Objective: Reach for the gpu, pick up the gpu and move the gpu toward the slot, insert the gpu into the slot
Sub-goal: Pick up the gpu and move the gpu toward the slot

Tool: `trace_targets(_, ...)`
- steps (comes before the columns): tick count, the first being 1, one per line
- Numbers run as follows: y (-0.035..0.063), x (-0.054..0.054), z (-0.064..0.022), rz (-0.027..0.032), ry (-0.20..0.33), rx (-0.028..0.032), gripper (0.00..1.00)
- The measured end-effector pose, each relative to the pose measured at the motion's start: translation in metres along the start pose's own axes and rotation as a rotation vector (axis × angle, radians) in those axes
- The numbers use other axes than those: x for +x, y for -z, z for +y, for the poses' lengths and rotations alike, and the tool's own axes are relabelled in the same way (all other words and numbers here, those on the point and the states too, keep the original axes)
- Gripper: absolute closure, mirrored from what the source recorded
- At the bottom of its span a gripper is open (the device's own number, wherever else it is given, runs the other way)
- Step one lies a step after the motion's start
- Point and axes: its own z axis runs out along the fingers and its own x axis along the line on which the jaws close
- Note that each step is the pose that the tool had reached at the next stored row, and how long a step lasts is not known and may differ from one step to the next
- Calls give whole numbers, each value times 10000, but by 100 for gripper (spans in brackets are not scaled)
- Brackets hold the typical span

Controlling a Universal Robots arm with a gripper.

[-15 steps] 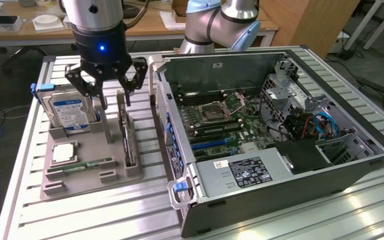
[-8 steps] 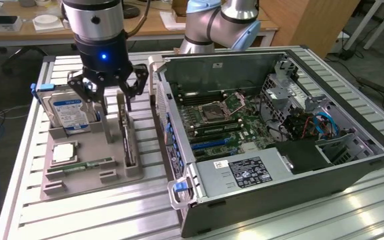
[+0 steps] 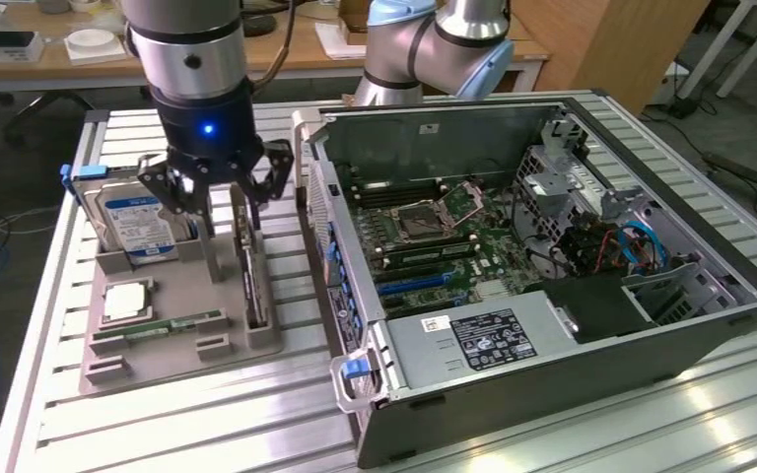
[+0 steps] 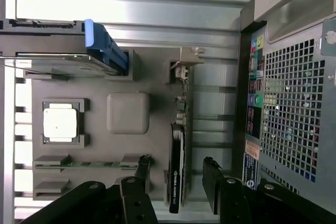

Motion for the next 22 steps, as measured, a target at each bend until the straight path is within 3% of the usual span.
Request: trace_targets(22, -399, 7, -33, -1, -26, 1, 47)
